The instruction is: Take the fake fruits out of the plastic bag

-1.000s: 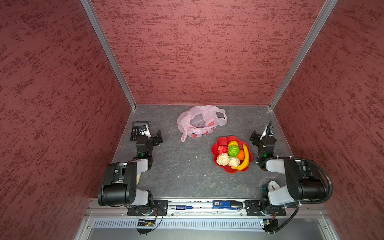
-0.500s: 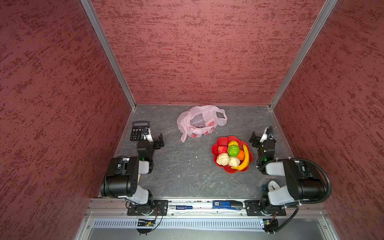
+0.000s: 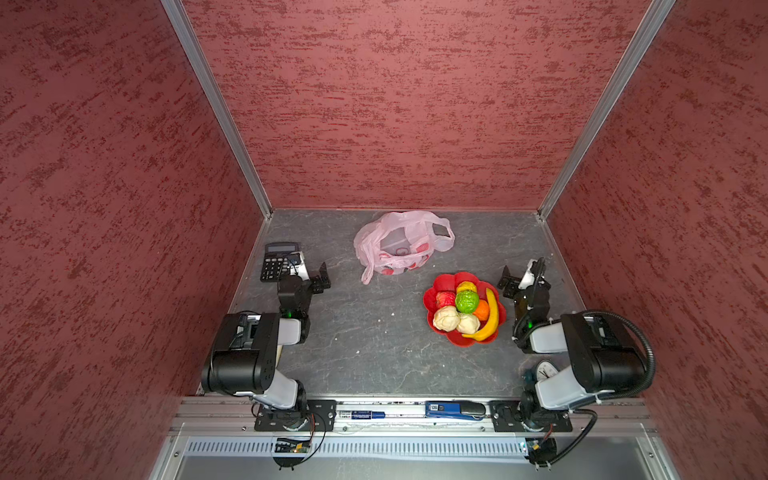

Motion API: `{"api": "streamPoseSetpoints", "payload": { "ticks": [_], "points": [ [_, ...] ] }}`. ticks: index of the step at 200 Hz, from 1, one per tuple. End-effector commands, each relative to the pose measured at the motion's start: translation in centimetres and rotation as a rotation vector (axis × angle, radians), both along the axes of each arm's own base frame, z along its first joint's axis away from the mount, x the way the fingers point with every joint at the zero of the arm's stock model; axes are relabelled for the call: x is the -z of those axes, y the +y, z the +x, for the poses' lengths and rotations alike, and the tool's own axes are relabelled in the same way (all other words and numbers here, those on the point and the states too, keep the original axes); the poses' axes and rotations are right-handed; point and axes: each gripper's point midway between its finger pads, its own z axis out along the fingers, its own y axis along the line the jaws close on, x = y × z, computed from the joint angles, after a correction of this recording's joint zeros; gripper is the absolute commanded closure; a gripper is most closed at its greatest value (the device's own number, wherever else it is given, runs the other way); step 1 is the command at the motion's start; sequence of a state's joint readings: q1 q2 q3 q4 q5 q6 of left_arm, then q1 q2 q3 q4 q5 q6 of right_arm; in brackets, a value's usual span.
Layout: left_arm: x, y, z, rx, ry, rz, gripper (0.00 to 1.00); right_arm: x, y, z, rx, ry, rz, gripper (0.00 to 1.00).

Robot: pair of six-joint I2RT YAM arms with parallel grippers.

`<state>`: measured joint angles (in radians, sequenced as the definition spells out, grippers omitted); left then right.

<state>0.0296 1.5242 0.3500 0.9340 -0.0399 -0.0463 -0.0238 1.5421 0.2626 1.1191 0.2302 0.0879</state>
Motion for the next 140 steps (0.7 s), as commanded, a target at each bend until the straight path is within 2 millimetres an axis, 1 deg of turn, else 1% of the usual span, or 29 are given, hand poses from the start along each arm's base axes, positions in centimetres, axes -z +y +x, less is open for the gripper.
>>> {"api": "streamPoseSetpoints", "payload": {
  "ticks": [1, 140],
  "points": [
    [0.11, 0.18, 0.3, -0.017, 0.011, 0.031, 0.0, -1.32, -0.03, 0.39, -0.01, -0.047, -0.024, 0.01],
    [0.14, 0.06, 0.32, -0.019, 0.013, 0.039, 0.01, -1.44, -0.02, 0.4, -0.01, -0.05, -0.025, 0.01]
  ]
}}
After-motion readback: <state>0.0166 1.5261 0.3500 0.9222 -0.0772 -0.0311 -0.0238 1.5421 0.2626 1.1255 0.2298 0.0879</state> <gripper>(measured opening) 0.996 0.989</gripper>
